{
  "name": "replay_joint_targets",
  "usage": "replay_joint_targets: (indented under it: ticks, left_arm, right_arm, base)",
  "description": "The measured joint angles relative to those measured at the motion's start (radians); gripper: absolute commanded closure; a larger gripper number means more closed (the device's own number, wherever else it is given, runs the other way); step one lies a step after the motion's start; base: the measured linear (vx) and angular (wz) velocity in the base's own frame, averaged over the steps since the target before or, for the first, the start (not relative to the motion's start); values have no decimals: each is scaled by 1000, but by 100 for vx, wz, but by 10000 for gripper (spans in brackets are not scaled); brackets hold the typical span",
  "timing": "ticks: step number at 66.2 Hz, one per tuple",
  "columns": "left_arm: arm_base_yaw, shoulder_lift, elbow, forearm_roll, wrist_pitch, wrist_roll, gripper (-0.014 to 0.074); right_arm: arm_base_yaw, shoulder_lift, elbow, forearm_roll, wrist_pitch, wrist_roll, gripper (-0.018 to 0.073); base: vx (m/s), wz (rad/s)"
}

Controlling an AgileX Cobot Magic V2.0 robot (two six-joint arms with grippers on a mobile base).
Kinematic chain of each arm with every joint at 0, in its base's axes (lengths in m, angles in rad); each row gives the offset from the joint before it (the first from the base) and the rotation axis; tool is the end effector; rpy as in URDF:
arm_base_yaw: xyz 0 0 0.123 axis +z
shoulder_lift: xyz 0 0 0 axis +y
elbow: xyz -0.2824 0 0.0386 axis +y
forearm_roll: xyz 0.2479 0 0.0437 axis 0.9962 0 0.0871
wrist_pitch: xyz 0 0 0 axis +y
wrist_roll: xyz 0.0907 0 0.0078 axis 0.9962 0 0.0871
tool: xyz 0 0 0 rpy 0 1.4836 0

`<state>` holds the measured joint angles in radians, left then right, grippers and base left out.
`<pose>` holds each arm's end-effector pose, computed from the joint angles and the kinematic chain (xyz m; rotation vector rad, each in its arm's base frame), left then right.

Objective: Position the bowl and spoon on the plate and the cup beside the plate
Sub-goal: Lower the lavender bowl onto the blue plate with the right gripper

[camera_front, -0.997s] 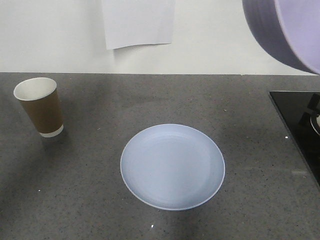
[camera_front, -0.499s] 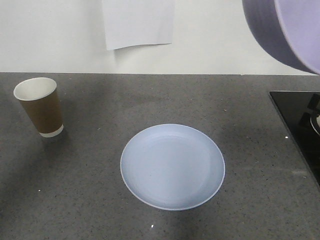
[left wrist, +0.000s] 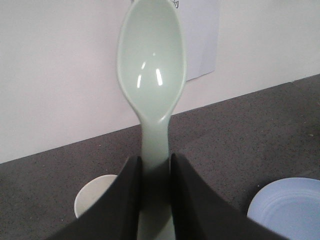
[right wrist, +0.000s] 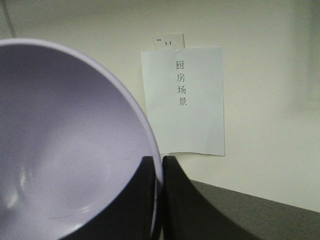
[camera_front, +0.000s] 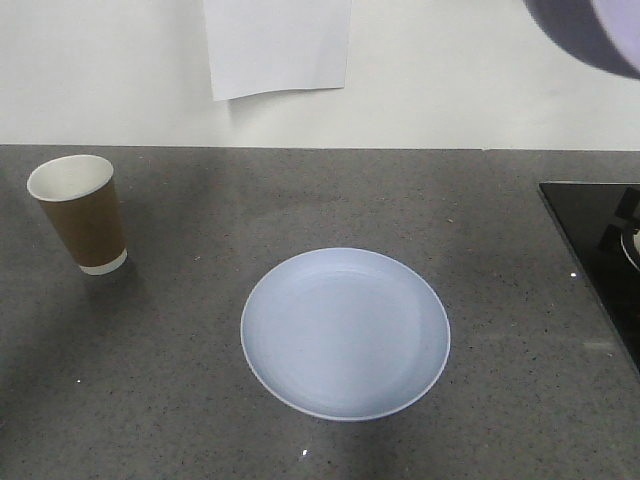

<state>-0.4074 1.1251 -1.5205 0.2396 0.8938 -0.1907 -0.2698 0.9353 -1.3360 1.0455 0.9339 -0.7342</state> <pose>0.1972 -0.0667 0.4956 0.2394 1.9475 -0.1100 0.1515 0.0239 0.5030 -0.3017 1.6435 0.4875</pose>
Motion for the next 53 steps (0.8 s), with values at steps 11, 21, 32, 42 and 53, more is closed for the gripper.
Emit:
replay_joint_targets:
  ticks: [11,21,32,42,53]
  left_arm:
    - [0,0,0,0,0,0,602]
    - [0,0,0,0,1,0,602]
    - [0,0,0,0,13,0,602]
    - [0,0,0,0,19,0,602]
    - [0,0,0,0,28,0,602]
  right_arm:
    - [3,226,-142,36,119,-3,564]
    - [75,489,-268,-1,243,0,564]
    - [241,757,-324,-171,283,36,563]
    - [382,967,-324,-376,285,107,560]
    - [490,1074,-323,-493,285,130,557]
  base:
    - [0,0]
    - [0,0]
    - [0,0]
    - [0,0]
    - [0,0]
